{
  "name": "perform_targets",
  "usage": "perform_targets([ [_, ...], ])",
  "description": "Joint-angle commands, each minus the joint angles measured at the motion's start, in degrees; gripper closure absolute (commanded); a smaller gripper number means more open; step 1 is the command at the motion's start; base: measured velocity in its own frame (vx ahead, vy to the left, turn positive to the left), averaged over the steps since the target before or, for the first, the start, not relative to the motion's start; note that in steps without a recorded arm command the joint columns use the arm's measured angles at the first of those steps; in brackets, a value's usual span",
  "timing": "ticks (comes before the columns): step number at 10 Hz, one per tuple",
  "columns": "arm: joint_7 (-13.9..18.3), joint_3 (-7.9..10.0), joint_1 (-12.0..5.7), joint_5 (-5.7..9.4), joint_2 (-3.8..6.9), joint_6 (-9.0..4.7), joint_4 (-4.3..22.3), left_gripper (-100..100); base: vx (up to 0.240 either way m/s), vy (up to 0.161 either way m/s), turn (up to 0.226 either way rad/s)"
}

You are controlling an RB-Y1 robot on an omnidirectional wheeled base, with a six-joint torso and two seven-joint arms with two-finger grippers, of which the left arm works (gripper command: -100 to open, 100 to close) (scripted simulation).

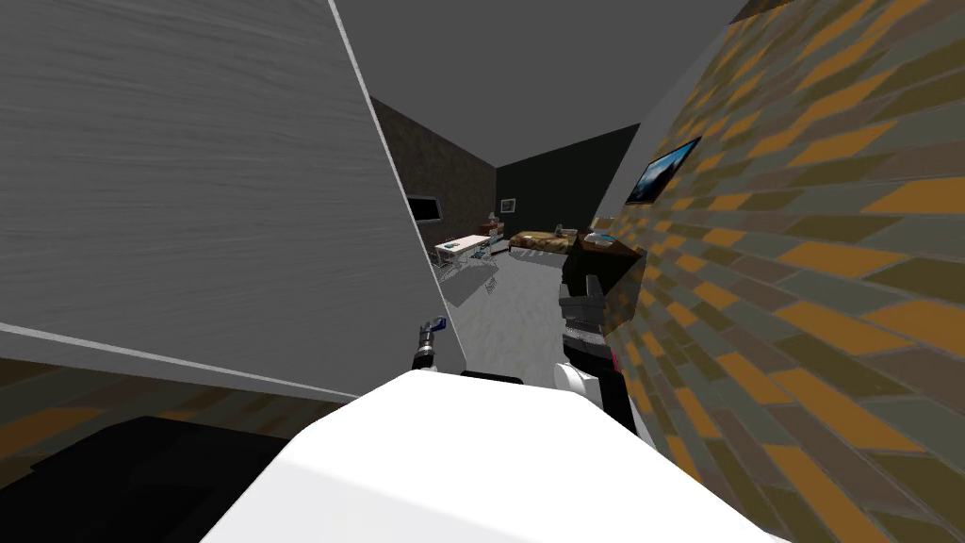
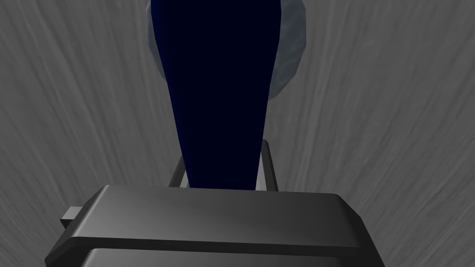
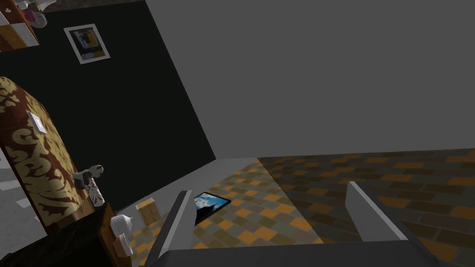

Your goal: Push the door open

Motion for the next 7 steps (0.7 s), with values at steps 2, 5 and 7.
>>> perform_targets([
  [2, -0.5, 1.44, -0.44, 0.69, -1.17, -0.25, -0.1, 100, 0.197, -0.041, 0.071],
  [5, -0.8, 3.13, 0.23, 1.5, -0.29, -0.18, -0.3, 100, 0.123, -0.025, 0.052],
  [7, -1.1, 4.03, 0.22, 2.05, 0.02, -0.25, -0.3, 100, 0.197, 0.001, 0.054],
])
